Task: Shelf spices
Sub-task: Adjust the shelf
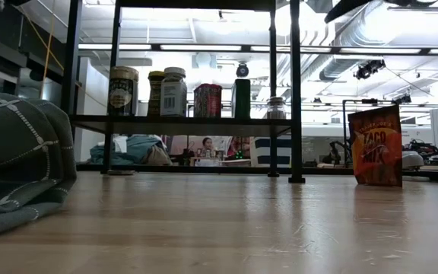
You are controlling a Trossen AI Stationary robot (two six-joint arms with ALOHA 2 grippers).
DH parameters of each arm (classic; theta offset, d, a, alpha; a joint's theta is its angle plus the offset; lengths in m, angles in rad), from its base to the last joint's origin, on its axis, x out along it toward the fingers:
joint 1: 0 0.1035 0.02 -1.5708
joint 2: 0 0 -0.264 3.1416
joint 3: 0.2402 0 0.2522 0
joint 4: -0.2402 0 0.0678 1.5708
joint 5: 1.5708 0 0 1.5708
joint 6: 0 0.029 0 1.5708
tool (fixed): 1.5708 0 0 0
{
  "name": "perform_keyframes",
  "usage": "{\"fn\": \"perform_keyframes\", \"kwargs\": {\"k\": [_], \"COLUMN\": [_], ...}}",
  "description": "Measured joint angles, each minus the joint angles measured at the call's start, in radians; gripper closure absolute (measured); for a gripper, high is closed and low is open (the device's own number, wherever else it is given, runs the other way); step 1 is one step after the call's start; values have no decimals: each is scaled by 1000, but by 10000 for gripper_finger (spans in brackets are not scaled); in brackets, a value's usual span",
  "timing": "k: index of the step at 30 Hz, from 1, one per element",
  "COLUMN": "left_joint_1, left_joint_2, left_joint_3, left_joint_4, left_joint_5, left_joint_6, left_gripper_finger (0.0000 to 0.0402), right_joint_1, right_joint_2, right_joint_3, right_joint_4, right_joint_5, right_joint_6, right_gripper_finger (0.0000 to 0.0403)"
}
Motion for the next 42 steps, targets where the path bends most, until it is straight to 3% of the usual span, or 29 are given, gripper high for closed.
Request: {"fn": "perform_keyframes", "kwargs": {"k": [5, 9, 10, 12, 15, 24, 29, 34, 42], "left_joint_1": [0, -1, -4, -12, -25, -34, -32, -31, 21], "left_joint_2": [107, 191, 209, 249, 311, 515, 590, 610, 595], "left_joint_3": [0, 0, 0, 0, 0, 0, 0, 0, 0], "left_joint_4": [96, 102, 93, 69, 43, 15, 59, 174, 363], "left_joint_5": [-121, -165, -184, -230, -304, -336, -353, -346, -217], "left_joint_6": [-33, -113, -148, -225, -333, -589, -640, -576, -326], "left_gripper_finger": [233, 262, 278, 325, 388, 401, 401, 401, 401], "right_joint_1": [-62, -98, -100, -99, -98, -133, -190, -241, -325], "right_joint_2": [37, 53, 53, 54, 51, 50, 37, 2, -95], "right_joint_3": [-26, -46, -58, -83, -115, -208, -278, -374, -458], "right_joint_4": [30, 78, 89, 111, 129, 219, 428, 668, 684], "right_joint_5": [156, 181, 184, 192, 193, 146, 145, 103, 89], "right_joint_6": [20, 15, 16, 17, 22, -6, -96, -224, -275], "right_gripper_finger": [206, 312, 352, 386, 396, 402, 402, 403, 403]}}
